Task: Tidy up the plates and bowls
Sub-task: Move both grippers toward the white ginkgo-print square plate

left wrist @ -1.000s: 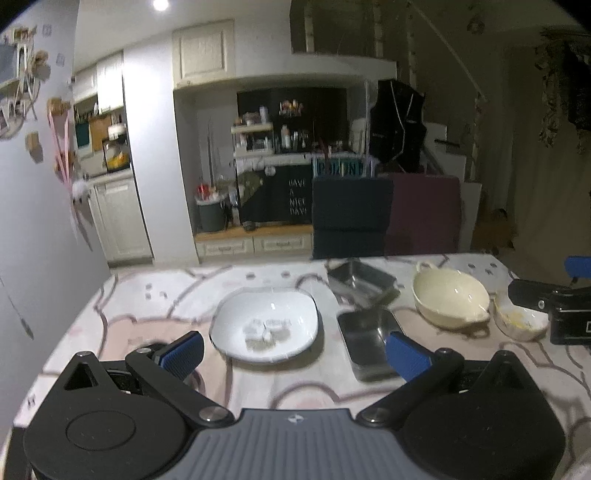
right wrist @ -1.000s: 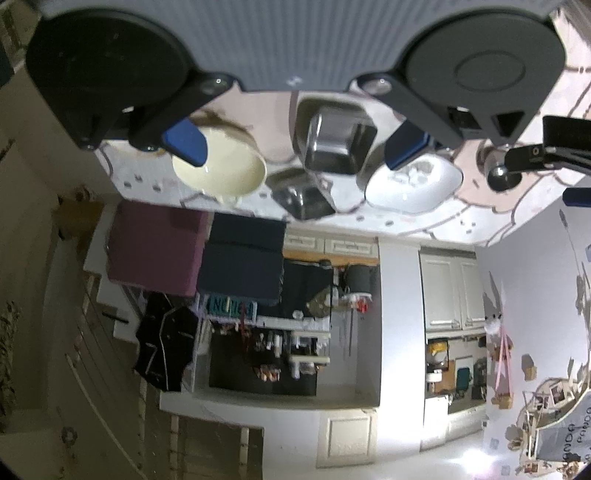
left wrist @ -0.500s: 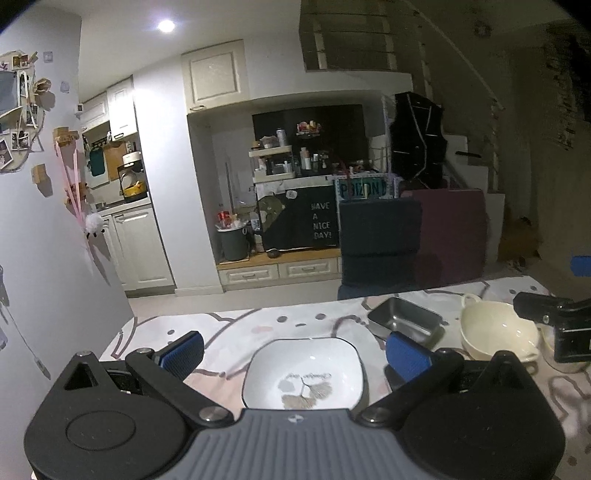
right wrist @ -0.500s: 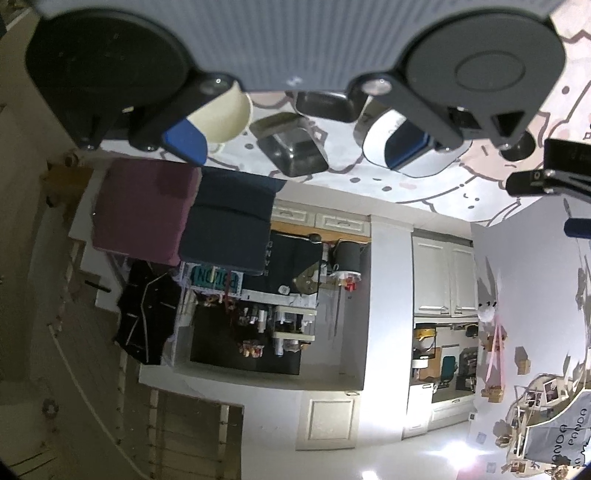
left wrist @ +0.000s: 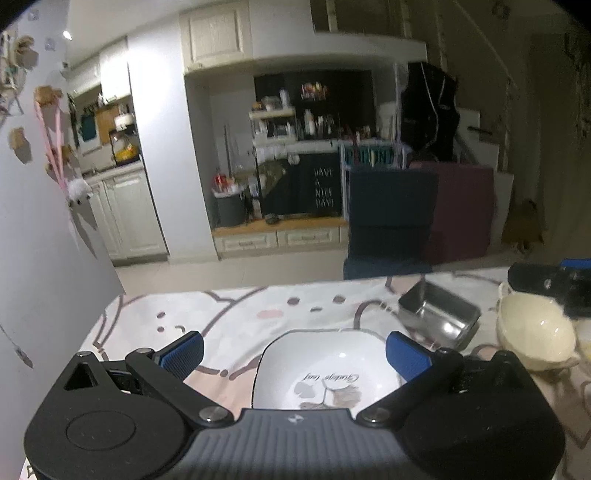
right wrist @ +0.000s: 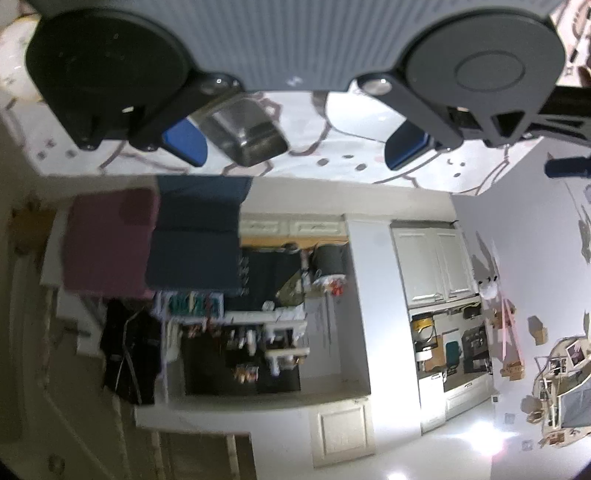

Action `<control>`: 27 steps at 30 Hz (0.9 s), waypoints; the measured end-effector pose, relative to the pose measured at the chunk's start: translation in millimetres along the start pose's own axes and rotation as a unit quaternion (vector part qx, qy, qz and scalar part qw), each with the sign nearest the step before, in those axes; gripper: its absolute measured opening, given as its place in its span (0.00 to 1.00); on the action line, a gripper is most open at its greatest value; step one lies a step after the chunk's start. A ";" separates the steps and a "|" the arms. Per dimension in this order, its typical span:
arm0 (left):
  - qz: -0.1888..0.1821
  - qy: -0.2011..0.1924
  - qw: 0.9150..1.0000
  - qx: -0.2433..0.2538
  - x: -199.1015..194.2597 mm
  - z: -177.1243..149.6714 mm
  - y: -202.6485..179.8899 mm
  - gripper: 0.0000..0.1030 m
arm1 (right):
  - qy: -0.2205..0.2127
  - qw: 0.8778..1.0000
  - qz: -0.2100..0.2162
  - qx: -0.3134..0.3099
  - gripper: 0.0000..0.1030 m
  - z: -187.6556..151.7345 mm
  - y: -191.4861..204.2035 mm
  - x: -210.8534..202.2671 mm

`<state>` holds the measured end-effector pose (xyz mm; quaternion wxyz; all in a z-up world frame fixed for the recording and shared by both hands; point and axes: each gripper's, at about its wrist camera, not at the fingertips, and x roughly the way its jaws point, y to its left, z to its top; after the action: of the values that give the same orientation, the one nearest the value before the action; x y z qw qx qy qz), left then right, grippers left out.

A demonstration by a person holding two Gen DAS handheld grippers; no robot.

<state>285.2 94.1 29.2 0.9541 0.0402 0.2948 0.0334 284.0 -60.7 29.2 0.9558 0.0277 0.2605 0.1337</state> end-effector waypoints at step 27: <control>-0.064 0.165 0.980 -0.086 164.1 -16.8 83.3 1.00 | 0.232 0.921 0.143 0.278 1.00 -71.1 -1.6 127.3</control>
<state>407.6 192.3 -68.5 0.8923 -0.0674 0.4465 0.0035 354.0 -29.1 -94.8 0.7932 0.2970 0.4952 0.1936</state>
